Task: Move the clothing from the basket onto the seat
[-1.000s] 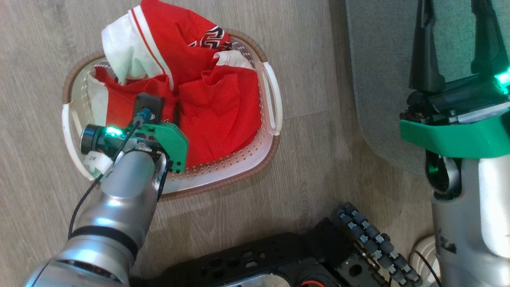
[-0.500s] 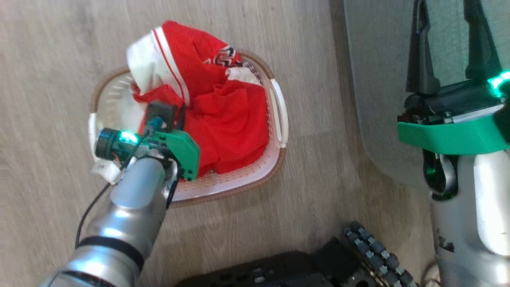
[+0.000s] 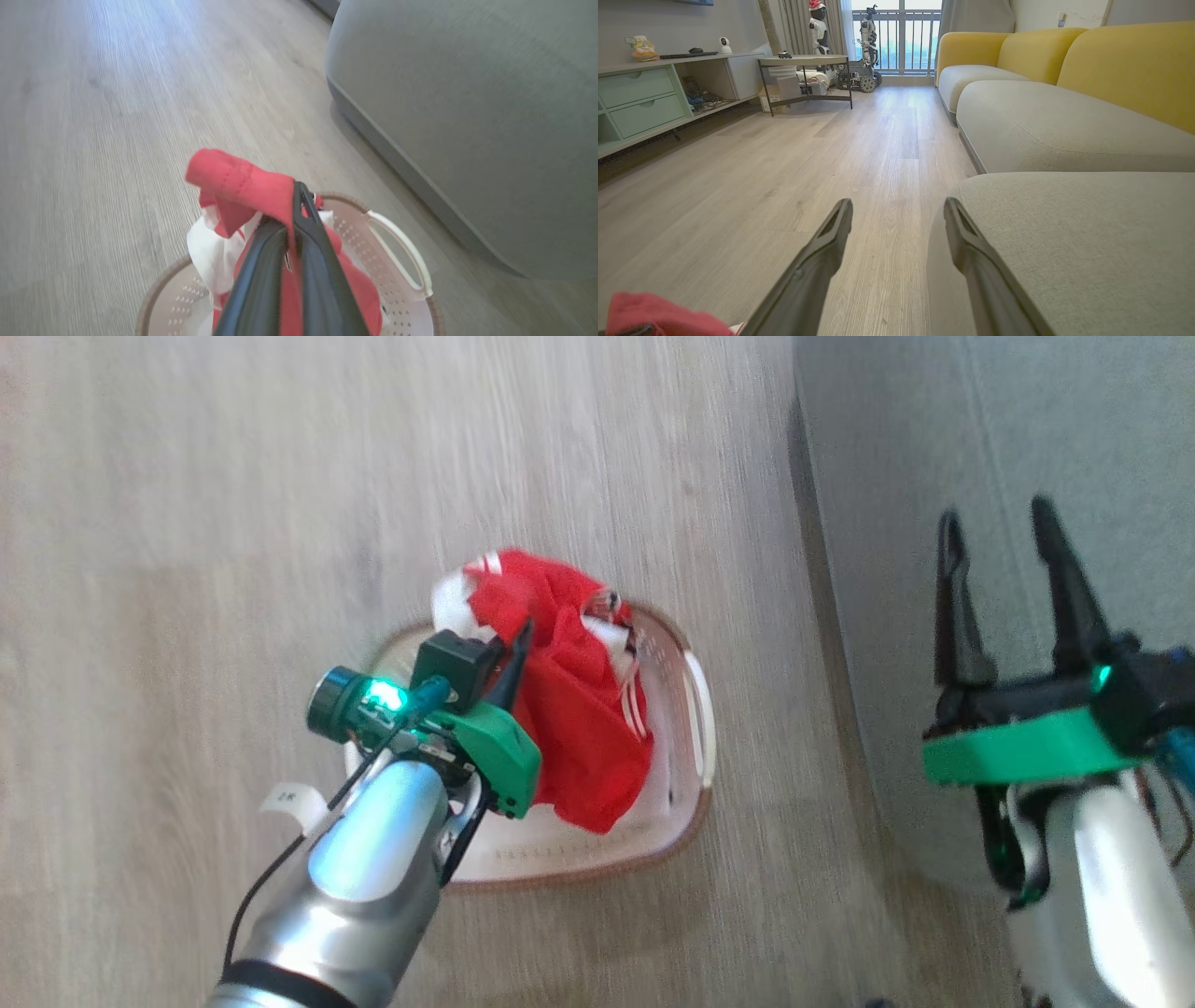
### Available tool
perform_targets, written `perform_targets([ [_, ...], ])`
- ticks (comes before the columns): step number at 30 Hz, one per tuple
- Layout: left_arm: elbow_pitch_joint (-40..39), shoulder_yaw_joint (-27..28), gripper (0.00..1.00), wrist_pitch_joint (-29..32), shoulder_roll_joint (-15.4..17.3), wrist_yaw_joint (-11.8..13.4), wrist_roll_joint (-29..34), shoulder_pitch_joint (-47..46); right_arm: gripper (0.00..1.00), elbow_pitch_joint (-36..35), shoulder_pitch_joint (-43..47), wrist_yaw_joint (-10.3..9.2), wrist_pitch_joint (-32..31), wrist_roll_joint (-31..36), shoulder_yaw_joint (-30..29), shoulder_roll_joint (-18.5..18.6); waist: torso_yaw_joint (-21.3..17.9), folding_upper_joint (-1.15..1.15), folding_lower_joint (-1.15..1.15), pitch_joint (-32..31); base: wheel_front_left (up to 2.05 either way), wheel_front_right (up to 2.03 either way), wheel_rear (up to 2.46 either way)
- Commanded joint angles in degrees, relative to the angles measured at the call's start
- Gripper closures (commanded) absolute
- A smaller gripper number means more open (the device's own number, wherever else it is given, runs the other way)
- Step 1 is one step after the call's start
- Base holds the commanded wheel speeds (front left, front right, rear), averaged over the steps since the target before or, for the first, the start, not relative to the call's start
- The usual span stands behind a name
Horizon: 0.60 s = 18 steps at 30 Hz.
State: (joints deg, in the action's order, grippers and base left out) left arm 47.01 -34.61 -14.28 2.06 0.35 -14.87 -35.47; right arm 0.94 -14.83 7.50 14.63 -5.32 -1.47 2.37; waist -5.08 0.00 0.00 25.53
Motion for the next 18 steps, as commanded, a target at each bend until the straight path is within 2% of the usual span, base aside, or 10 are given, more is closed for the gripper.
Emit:
perform_targets([
  [1,-3.0,0.8,1.0,-0.7,0.8,-0.5,-0.5,0.5,0.0,-0.9,2.2,-0.01,0.4,0.6,0.9,0.5,3.3,0.0,0.0,-9.0,0.0,0.0,0.0],
  [12,-8.5,-2.1,1.0,-0.7,0.8,-2.4,-2.9,-1.5,0.0,2.1,10.6,-0.01,0.4,0.4,0.6,0.5,5.2,0.0,0.0,-23.3,0.0,0.0,0.0],
  [18,-9.3,-5.4,1.0,-0.3,0.8,-3.9,-5.2,-6.0,0.0,2.5,12.9,-0.01,0.4,-0.2,1.1,0.5,5.5,0.0,0.0,-27.3,0.0,0.0,0.0],
])
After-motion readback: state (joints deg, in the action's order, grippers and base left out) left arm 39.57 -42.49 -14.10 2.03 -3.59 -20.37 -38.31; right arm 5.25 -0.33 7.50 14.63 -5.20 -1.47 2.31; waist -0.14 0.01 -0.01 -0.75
